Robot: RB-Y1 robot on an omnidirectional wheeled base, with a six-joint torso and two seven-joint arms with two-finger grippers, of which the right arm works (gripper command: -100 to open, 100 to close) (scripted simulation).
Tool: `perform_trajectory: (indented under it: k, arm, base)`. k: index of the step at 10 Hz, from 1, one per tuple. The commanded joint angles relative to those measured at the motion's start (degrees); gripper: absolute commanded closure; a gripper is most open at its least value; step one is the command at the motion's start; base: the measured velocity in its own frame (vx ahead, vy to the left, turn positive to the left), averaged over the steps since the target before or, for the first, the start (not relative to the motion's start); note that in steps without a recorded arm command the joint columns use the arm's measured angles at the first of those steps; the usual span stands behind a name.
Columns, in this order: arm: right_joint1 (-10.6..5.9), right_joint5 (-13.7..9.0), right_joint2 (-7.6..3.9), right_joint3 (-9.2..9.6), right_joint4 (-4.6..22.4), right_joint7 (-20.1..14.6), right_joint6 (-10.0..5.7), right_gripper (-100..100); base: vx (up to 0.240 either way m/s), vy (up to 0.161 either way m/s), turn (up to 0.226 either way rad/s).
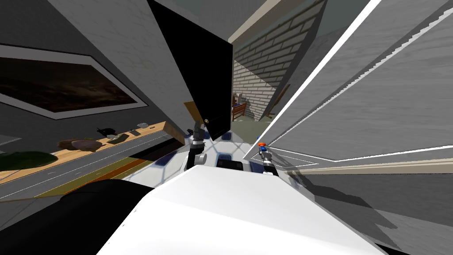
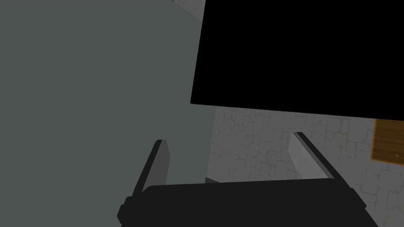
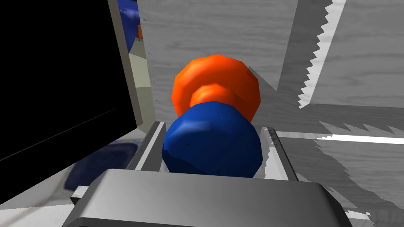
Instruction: Pull the door open
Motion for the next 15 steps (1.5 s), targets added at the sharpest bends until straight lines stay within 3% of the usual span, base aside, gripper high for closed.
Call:
perform_trajectory:
  k: [1,7,8,9,10,13,14,15]
  arm:
    - [0.58,0.4,-0.83,0.81,0.1,-1.1,-1.12,100]
    - [3.02,2.2,-4.3,4.22,0.3,-5.4,-5.83,100]
    - [3.31,2.4,-4.71,4.62,0.4,-6.0,-6.38,100]
    - [3.02,2.3,-4.38,4.41,0.6,-5.5,-5.85,100]
    - [4.32,2.7,-4.78,5.05,1.2,-6.3,-7.86,100]
    - [6.75,3.4,-5.63,6.1,2.3,-7.5,-11.99,100]
    - [6.75,3.4,-5.63,6.1,2.3,-7.5,-11.99,100]
    - [7.71,3.7,-5.97,6.51,2.7,-8.0,-13.63,100]
  base:
    - [-0.163,-0.028,0.111]
    - [-0.229,-0.051,0.138]
    - [-0.213,-0.02,0.105]
    - [-0.095,-0.005,0.012]
    - [-0.059,-0.02,0.069]
    - [-0.069,-0.031,0.085]
    - [-0.048,-0.022,0.031]
    - [-0.047,-0.023,0.066]
